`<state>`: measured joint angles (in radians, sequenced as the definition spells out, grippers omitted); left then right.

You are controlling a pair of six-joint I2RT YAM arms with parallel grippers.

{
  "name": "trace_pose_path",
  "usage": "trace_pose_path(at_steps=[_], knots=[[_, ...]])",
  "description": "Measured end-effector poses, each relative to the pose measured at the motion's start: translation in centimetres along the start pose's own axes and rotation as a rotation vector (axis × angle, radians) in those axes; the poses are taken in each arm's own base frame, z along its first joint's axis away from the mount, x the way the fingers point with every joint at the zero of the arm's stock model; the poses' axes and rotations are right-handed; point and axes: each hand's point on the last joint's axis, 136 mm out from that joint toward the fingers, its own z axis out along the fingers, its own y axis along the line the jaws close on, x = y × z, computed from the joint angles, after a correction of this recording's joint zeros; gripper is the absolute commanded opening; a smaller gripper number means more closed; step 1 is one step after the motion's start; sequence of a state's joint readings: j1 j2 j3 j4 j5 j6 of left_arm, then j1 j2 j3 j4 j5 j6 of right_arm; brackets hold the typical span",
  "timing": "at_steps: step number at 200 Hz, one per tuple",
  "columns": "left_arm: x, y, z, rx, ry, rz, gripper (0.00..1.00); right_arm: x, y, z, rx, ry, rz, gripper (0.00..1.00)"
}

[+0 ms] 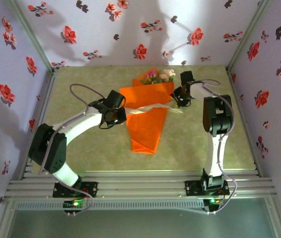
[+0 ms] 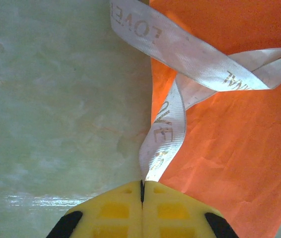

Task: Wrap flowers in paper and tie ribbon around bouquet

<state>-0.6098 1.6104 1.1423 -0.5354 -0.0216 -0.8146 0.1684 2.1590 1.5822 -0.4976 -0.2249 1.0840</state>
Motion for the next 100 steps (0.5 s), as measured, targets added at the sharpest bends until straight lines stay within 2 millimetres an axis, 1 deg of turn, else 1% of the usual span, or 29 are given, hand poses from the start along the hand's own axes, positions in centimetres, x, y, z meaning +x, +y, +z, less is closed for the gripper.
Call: trace_pose_path(at_steps=[20,72,100], knots=[[0.0,0.0,0.0,0.000,0.000,-0.002,0.00,0.3,-0.5,-0.2,-0.001,-0.001,0.029,0.46],[0.0,-0.1,0.0,0.006,0.003,-0.006,0.00,0.4,0.0,0.0,-0.015,0.004,0.140,0.46],[-0.1,-0.2,-0.1,0.009,0.000,-0.010,0.00,1.3,0.0,0.1,0.001,0.012,0.203,0.46]])
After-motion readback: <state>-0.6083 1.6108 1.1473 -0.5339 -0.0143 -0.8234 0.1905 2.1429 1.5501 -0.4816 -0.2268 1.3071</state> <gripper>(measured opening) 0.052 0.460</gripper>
